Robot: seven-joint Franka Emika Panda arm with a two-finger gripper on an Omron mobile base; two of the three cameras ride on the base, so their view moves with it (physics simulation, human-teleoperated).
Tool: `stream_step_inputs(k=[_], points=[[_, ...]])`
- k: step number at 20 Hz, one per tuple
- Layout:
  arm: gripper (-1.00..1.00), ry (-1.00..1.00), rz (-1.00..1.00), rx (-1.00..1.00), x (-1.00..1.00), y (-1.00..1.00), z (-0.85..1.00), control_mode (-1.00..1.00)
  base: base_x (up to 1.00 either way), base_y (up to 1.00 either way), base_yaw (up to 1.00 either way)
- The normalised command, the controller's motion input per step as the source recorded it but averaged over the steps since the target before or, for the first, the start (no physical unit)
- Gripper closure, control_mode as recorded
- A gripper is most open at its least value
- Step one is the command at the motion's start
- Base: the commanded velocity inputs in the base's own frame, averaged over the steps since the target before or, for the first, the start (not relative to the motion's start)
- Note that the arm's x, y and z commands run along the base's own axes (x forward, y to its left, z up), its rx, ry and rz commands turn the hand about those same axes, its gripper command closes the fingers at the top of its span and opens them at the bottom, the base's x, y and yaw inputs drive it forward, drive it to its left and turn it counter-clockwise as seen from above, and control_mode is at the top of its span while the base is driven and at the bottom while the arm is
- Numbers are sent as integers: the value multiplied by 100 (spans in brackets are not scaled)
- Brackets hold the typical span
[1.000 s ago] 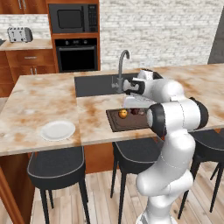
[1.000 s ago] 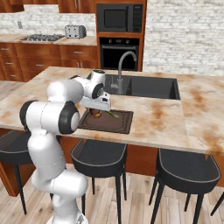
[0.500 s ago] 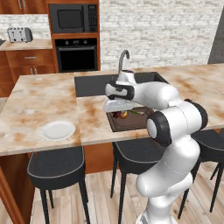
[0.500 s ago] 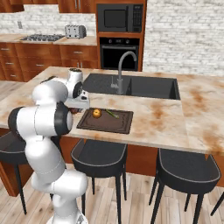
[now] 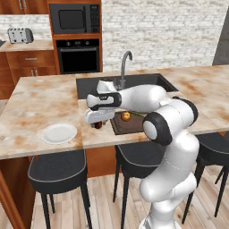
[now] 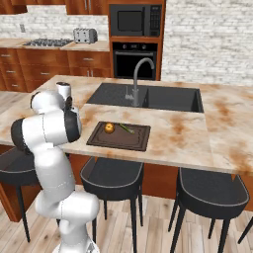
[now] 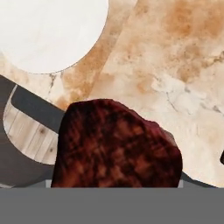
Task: Create a steak meal by picking up the steak and asparagus from the tray and placing them on the plate. Leave the orange on the tray.
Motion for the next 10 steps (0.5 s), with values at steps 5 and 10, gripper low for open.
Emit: stream_step_inputs(k=[5, 10], points=[[100, 9, 11, -3, 26, 100, -34, -100, 0, 0, 0], [100, 5, 5, -7, 47, 100, -1, -100, 0, 0, 0]])
